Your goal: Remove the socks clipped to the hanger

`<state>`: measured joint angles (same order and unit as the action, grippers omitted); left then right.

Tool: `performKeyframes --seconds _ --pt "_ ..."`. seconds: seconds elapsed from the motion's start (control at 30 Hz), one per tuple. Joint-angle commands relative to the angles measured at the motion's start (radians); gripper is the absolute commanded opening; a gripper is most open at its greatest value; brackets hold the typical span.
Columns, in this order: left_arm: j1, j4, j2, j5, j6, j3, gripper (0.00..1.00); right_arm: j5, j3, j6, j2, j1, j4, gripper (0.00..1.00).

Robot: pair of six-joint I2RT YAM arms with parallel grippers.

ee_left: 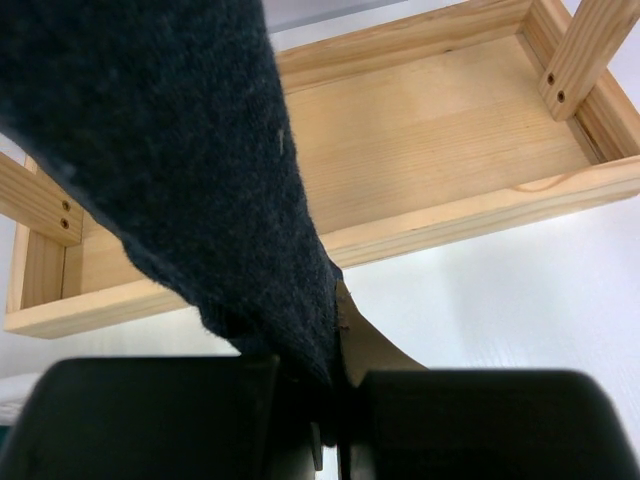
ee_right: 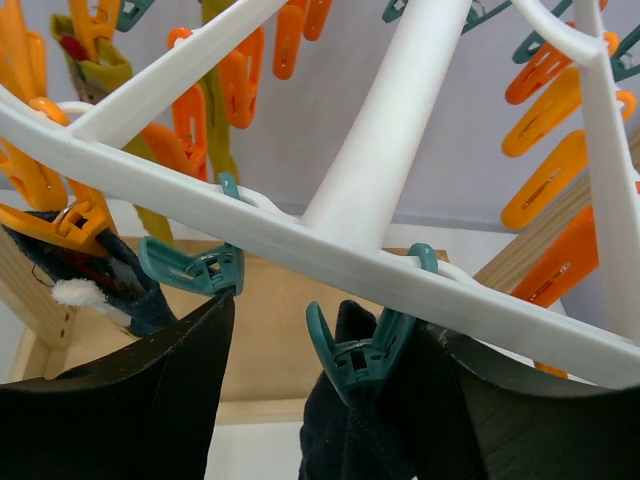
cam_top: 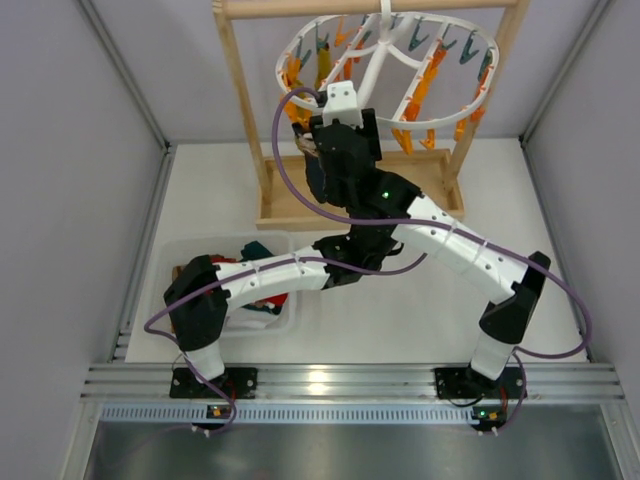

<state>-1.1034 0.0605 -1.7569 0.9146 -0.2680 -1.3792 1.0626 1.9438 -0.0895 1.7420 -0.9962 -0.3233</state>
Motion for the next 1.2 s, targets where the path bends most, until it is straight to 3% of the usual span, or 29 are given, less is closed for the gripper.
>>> performKeyframes --seconds 0.0,0.13,0.53,0.83,0.97,1.03,1.17 --pt "-0.015 -0.021 0.001 0.020 -0.013 -0.041 0.00 0.066 0.007 -0.099 0.007 0.018 0.147 0.60" --pt "-0.016 -0.019 -0.007 0.023 -0.011 -0.046 0.00 0.077 -0.011 -0.116 0.002 0.030 0.153 0.56" --pt "-0.016 -0.018 -0.035 0.023 -0.019 -0.052 0.00 0.034 -0.098 -0.108 -0.068 0.030 0.202 0.31" --pt "-0.013 -0.019 -0.062 0.023 -0.028 -0.043 0.00 -0.059 -0.154 -0.044 -0.137 0.030 0.193 0.21" --pt "-0.010 -0.018 -0.062 0.007 -0.034 -0.038 0.00 -0.104 -0.184 -0.033 -0.159 0.031 0.194 0.25" --pt "-0.010 -0.019 -0.059 0.006 -0.033 -0.040 0.00 -0.102 -0.183 -0.039 -0.157 0.034 0.193 0.34" --pt "-0.010 -0.018 -0.049 -0.003 -0.034 -0.037 0.00 -0.105 -0.169 -0.047 -0.147 0.050 0.179 0.35"
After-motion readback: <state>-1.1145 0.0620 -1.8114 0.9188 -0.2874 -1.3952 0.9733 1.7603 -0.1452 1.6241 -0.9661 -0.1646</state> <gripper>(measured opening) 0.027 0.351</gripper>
